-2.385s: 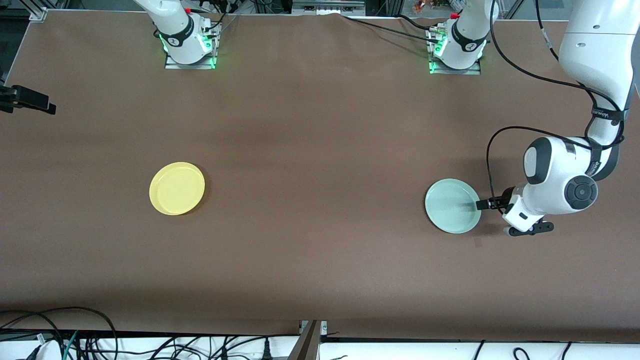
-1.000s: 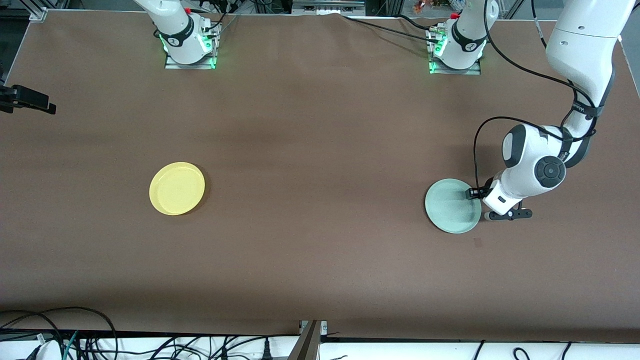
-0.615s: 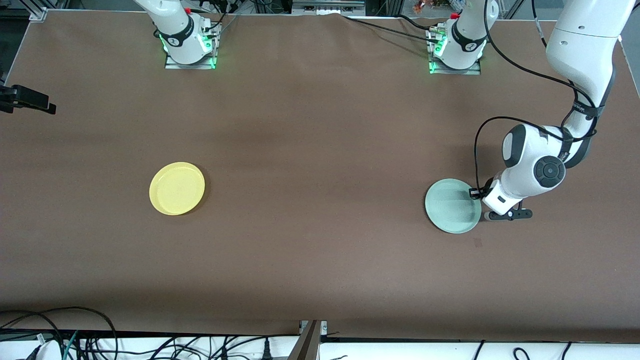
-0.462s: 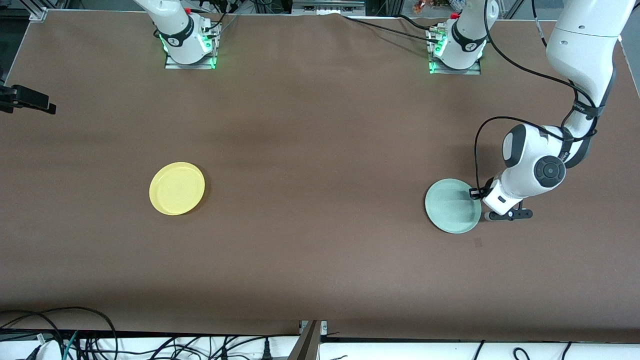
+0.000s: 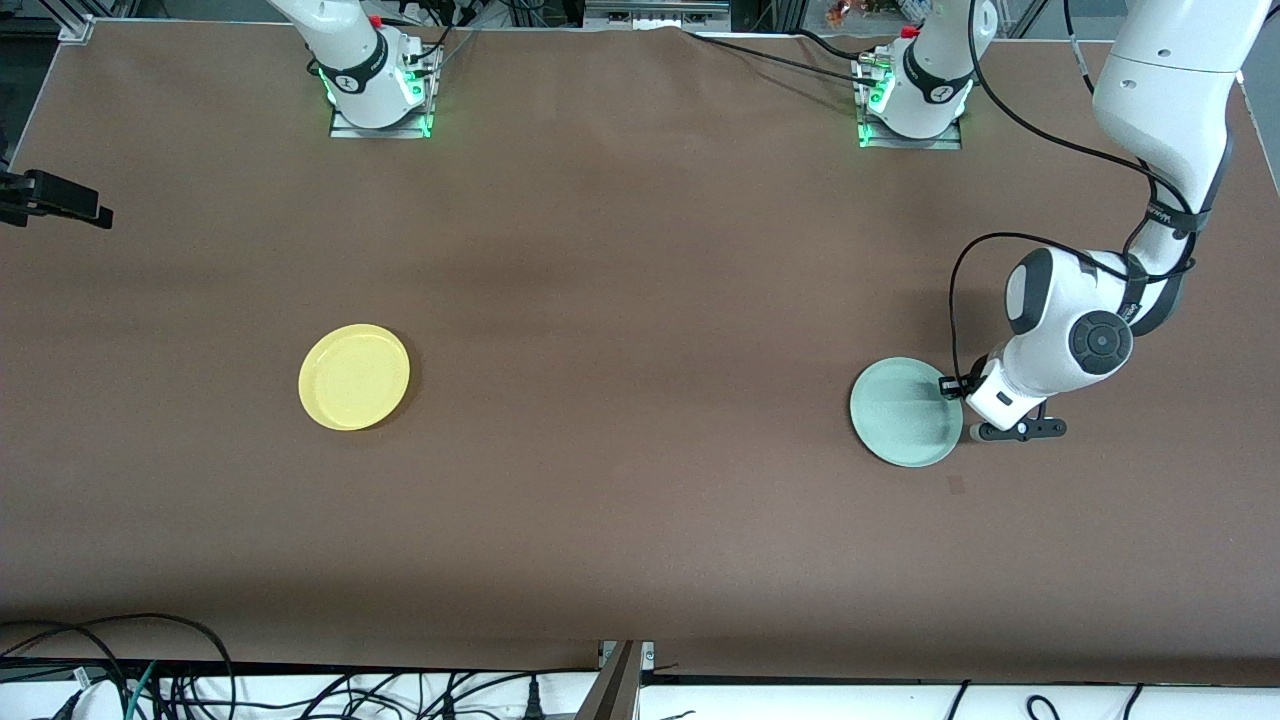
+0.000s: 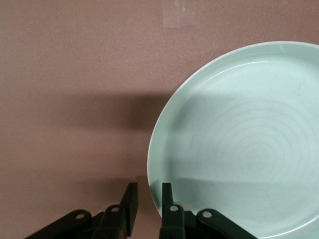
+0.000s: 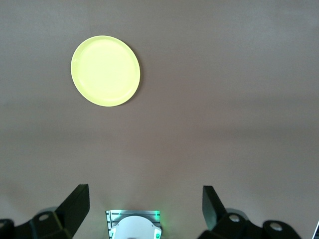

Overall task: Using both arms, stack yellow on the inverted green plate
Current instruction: 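Close the left gripper on the green plate's rim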

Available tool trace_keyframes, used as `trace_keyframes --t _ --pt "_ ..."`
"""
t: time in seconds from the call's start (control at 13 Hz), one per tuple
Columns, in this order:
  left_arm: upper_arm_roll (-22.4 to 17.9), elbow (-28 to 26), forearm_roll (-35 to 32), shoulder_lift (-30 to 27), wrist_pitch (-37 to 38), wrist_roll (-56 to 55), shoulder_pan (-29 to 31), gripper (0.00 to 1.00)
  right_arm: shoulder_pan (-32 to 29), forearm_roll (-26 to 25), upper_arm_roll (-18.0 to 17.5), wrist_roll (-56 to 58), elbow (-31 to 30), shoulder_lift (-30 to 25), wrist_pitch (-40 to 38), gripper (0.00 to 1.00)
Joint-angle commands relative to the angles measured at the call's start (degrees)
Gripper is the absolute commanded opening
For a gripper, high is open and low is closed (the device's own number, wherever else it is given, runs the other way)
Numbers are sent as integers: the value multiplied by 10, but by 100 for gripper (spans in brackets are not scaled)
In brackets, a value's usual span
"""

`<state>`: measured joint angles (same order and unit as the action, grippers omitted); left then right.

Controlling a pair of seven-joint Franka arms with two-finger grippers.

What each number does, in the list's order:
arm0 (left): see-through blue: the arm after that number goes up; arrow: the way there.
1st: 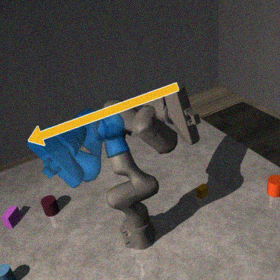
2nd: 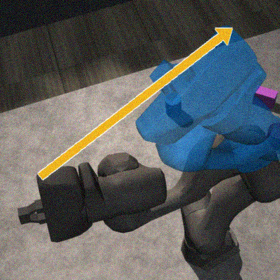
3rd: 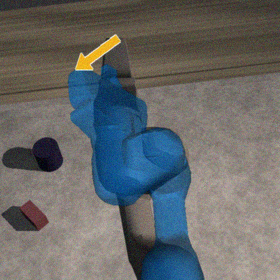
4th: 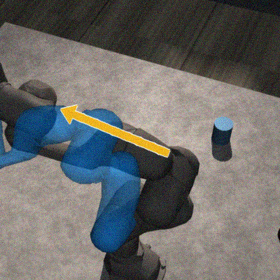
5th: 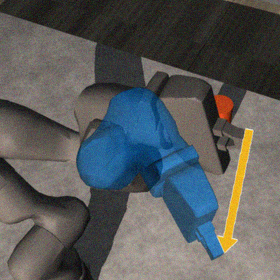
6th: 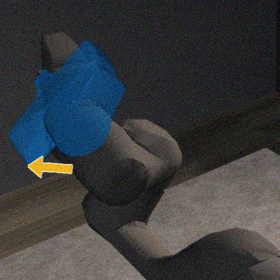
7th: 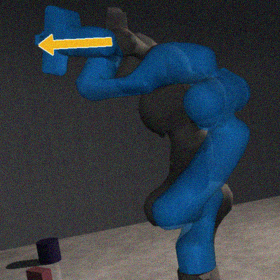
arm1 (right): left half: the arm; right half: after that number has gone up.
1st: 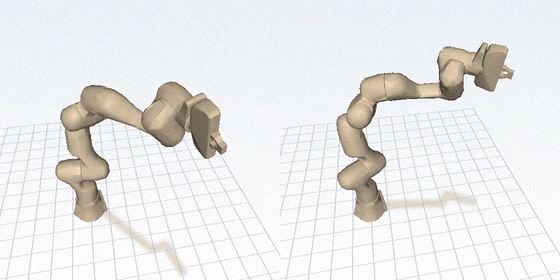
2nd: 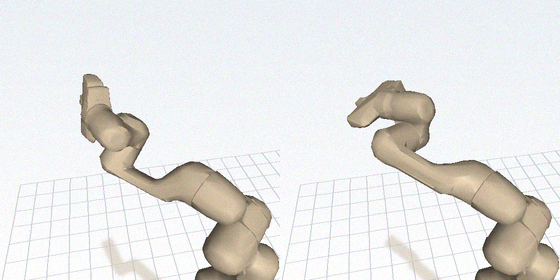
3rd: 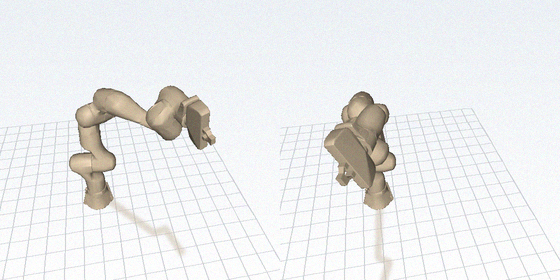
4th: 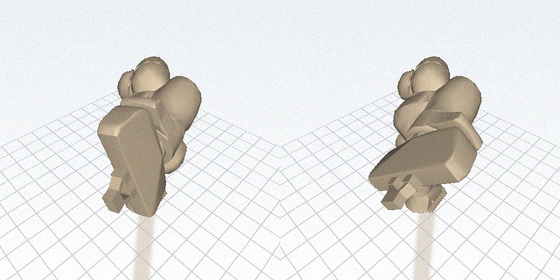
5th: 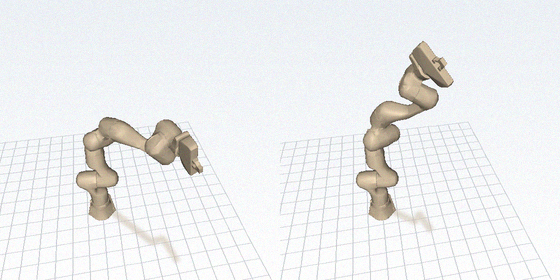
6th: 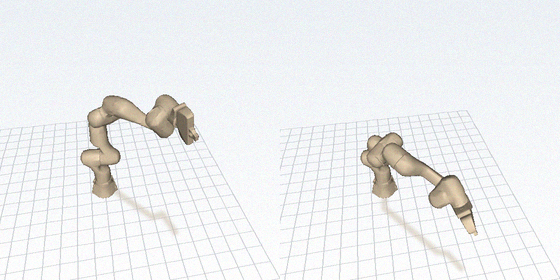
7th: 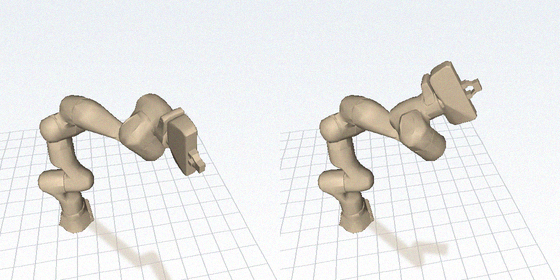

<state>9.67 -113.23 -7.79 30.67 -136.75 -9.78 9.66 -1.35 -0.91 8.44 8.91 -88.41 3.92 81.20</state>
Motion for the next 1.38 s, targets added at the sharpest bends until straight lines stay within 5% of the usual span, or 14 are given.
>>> trace_keyframes --t 0.0,0.15,0.23,0.69,1.08,1.31 --pt "0 -2 -13 -10 10 4 1 22 -1 3 -1 7 4 -2 -6 100" --pt "0 -2 -13 -10 10 5 1 2 -1 3 -1 7 4 -1 -6 100" --pt "0 2 -13 -9 10 12 1 0 0 3 -1 7 4 -2 -6 100" --pt "-2 26 -13 -9 11 34 -1 0 0 3 -2 7 4 -2 -6 100" --pt "-4 176 -17 1 174 94 -35 0 0 2 -2 6 5 -2 -6 100" --pt "-3 209 -109 2 180 70 -84 0 0 3 -2 7 4 -2 -6 100"
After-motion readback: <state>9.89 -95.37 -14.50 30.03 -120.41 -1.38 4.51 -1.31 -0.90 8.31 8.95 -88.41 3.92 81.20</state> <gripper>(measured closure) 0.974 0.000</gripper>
